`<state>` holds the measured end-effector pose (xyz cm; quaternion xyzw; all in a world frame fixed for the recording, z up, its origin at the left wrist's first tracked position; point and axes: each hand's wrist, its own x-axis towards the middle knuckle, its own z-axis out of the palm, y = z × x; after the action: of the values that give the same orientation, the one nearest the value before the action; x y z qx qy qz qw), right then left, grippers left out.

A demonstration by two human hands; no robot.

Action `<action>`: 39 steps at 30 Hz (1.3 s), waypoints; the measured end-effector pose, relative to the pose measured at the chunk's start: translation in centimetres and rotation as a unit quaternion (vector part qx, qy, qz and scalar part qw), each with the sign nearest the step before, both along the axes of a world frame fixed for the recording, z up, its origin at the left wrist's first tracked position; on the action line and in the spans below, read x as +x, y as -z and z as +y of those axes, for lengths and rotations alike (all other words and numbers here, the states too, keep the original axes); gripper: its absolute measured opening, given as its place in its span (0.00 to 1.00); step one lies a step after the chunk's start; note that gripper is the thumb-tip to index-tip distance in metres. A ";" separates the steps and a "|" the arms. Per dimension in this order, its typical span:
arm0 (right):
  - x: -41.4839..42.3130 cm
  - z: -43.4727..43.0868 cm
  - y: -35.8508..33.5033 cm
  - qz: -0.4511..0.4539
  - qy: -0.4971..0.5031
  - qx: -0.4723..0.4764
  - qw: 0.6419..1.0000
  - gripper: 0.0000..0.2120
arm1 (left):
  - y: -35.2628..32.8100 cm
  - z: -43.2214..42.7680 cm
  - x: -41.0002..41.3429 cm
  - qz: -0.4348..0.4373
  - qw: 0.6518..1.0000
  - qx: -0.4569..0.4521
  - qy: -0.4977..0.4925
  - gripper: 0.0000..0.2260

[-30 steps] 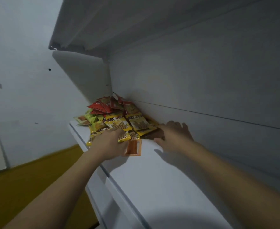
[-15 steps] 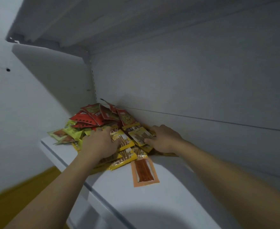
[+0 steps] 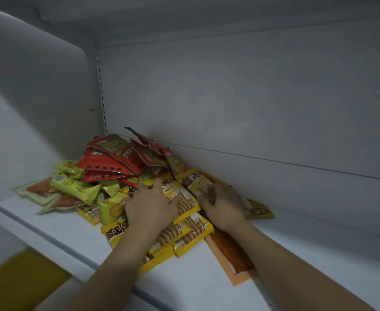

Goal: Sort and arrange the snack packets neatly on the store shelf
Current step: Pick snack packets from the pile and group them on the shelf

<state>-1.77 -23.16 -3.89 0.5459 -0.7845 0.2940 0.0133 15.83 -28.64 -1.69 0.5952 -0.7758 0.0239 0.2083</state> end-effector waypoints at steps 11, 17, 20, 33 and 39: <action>-0.6 0.2 -1.0 -0.129 0.075 -0.127 0.981 0.34 | -0.2 -0.9 0.3 0.164 0.981 -0.056 0.081 0.24; -1.6 1.9 -2.2 -0.169 0.064 -0.146 0.973 0.12 | -1.7 0.2 -0.9 0.283 0.953 -0.036 0.101 0.22; -1.5 3.0 -3.8 -0.233 0.051 -0.204 0.949 0.07 | -3.1 1.0 -1.5 0.349 0.929 -0.042 0.117 0.23; 0.3 8.4 -7.4 -0.486 -0.143 -0.213 0.836 0.08 | -6.7 7.8 -2.1 0.497 0.846 0.016 0.193 0.23; 0.1 10.0 -4.0 -0.500 -0.166 -0.183 0.830 0.12 | -6.1 11.1 -3.8 0.514 0.826 0.043 0.229 0.06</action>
<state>-1.66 -13.15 0.15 0.4339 -0.5138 0.6628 -0.3294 12.03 -17.55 4.42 0.3352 -0.6707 -0.3669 0.5506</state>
